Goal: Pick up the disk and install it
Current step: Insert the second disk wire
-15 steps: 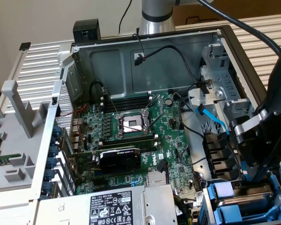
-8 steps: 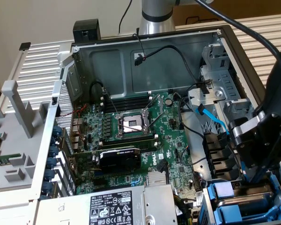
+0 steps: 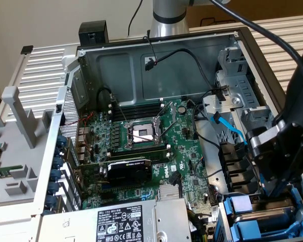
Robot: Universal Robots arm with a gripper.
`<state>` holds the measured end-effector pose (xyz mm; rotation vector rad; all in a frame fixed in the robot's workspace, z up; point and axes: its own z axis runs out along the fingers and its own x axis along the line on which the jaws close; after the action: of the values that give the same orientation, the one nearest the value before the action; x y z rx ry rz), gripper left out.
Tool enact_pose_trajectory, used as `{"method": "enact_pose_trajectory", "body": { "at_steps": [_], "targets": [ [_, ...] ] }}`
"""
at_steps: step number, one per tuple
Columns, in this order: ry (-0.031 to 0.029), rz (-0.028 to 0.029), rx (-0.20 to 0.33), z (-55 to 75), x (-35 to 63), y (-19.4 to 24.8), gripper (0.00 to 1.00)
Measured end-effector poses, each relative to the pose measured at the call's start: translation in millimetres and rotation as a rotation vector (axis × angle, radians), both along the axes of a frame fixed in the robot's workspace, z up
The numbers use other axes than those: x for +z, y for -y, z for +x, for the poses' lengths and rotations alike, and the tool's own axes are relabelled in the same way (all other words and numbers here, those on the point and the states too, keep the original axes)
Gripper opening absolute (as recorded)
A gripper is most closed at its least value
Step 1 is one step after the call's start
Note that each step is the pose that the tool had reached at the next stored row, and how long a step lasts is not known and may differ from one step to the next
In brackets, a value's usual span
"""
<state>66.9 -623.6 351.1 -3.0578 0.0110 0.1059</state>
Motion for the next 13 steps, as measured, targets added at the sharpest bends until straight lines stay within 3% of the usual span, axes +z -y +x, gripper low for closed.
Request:
{"method": "enact_pose_trajectory", "body": {
  "at_steps": [13],
  "targets": [
    [0.0011, 0.0001, 0.0, 0.0, -2.2, -0.6, 0.11]
  ]
}}
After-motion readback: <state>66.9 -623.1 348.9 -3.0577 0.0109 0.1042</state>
